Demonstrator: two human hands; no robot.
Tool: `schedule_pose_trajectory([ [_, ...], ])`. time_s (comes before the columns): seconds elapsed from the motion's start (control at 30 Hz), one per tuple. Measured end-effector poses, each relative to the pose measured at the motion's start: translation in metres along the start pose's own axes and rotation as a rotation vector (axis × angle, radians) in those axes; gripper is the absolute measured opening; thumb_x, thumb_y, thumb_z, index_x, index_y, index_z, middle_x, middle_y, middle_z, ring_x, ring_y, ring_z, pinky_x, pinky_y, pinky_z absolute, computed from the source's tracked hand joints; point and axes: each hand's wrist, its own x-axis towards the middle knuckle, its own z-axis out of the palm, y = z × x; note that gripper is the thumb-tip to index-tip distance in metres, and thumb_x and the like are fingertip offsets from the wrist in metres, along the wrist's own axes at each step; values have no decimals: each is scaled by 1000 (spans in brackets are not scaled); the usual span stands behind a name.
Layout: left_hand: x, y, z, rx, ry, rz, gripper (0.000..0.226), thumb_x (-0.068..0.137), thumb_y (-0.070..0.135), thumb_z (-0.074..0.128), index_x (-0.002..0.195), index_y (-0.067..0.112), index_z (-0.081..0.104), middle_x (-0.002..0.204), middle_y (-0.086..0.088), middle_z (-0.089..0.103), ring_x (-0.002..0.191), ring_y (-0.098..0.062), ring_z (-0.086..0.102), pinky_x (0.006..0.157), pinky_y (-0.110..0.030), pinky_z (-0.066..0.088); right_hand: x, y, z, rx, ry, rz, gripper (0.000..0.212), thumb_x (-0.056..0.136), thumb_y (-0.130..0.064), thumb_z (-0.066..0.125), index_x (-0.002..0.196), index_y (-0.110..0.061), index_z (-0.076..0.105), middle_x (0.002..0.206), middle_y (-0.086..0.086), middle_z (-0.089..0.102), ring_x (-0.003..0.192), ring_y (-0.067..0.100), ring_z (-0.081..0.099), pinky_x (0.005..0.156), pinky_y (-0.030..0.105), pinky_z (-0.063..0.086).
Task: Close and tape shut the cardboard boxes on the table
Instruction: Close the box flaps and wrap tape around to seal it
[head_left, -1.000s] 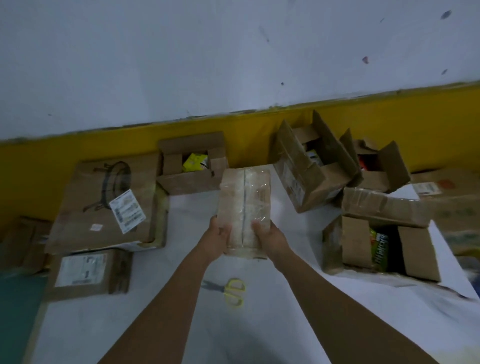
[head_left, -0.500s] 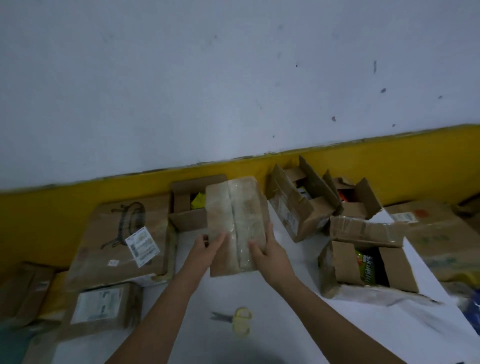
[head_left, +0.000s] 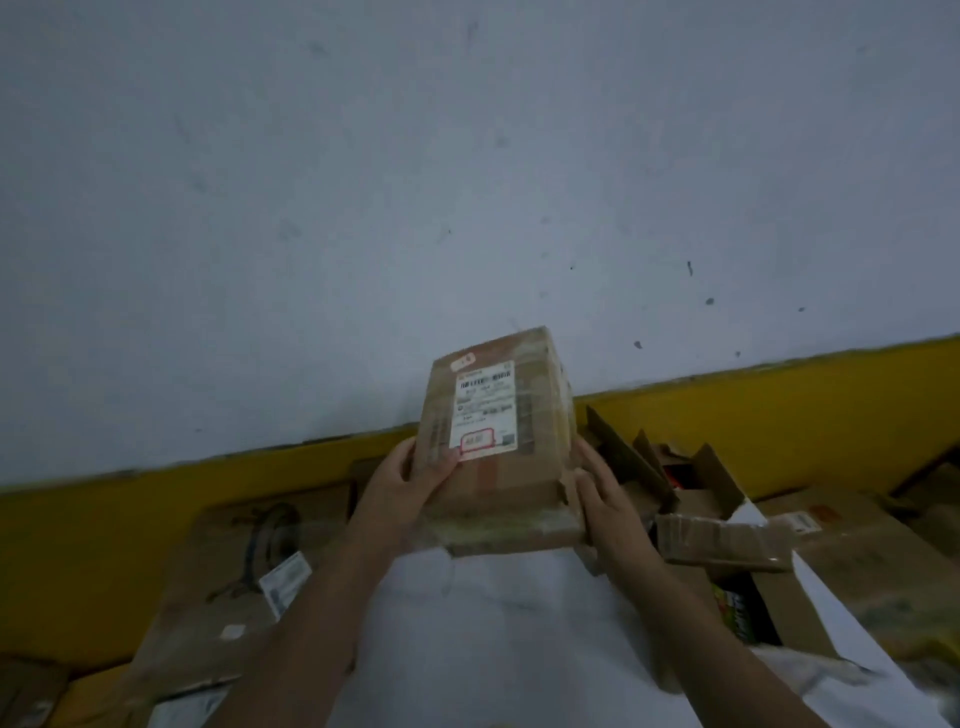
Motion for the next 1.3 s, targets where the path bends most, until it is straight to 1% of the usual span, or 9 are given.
schedule_pose_trajectory([
  [0.1, -7, -1, -4, -160, -37, 37, 47, 84, 23, 75, 126, 29, 55, 116, -1, 68, 93, -19, 71, 66, -28, 59, -4, -13, 5, 18, -128, 104, 55, 86, -76, 45, 133, -49, 54, 137, -16, 57, 129, 10, 52, 106, 40, 45],
  [0.17, -12, -4, -4, -58, -93, 97, 54, 83, 18, 76, 125, 37, 49, 118, 7, 64, 94, -13, 70, 68, -25, 58, -7, -15, 9, 147, -242, 196, 68, 78, -82, 49, 130, -39, 59, 131, -4, 64, 126, 24, 58, 107, 54, 42],
  [0.3, -21, -14, -1, -25, -112, 66, 64, 79, 21, 81, 129, 33, 42, 122, 6, 61, 94, -14, 72, 71, -31, 60, -18, -15, 23, 231, -221, 202, 53, 86, -44, 66, 131, -17, 56, 117, 8, 72, 107, 28, 69, 99, 52, 51],
  [0.5, -29, -51, -3, 90, -14, -36, 61, 83, 19, 78, 126, 27, 35, 118, 1, 63, 90, -17, 72, 73, -35, 62, -29, 4, 31, 153, -193, 208, 38, 92, -31, 64, 126, -15, 59, 111, 7, 74, 101, 28, 71, 96, 51, 53],
  [0.6, -33, -72, -6, 145, 23, -117, 73, 71, 40, 83, 125, 32, 34, 114, 3, 64, 93, -20, 71, 78, -44, 60, -41, 19, 33, 140, -222, 245, 36, 94, -33, 63, 125, -16, 60, 113, 8, 73, 103, 28, 71, 96, 51, 53],
  [0.87, -41, -151, -16, 170, -5, -319, 56, 87, 22, 73, 126, 20, 33, 124, -5, 56, 94, -11, 62, 69, -23, 54, -51, 105, 52, 134, -245, 557, 45, 89, -41, 65, 124, -12, 64, 112, 10, 73, 102, 29, 71, 96, 48, 53],
  [0.97, -40, -186, -27, 193, -8, -432, 74, 79, 40, 77, 137, 25, 33, 136, -4, 50, 111, -18, 58, 88, -33, 55, -51, 136, 66, 91, -257, 648, 47, 88, -46, 65, 122, -14, 66, 110, 9, 74, 101, 28, 71, 94, 48, 55],
  [1.13, -51, -216, -46, 61, -39, -645, 80, 89, 44, 67, 150, 44, 14, 146, 2, 45, 116, -24, 56, 62, -28, 52, -36, 176, 84, -43, -263, 693, 78, 72, -63, 73, 131, -16, 56, 114, 5, 73, 99, 25, 72, 85, 44, 59],
  [1.3, -54, -236, -71, 5, 91, -682, 78, 88, 37, 69, 151, 43, 23, 147, 1, 46, 120, -24, 55, 76, -31, 50, -23, 190, 113, -219, -307, 751, 45, 90, -57, 59, 120, -23, 56, 113, 1, 70, 96, 20, 68, 73, 36, 57],
])
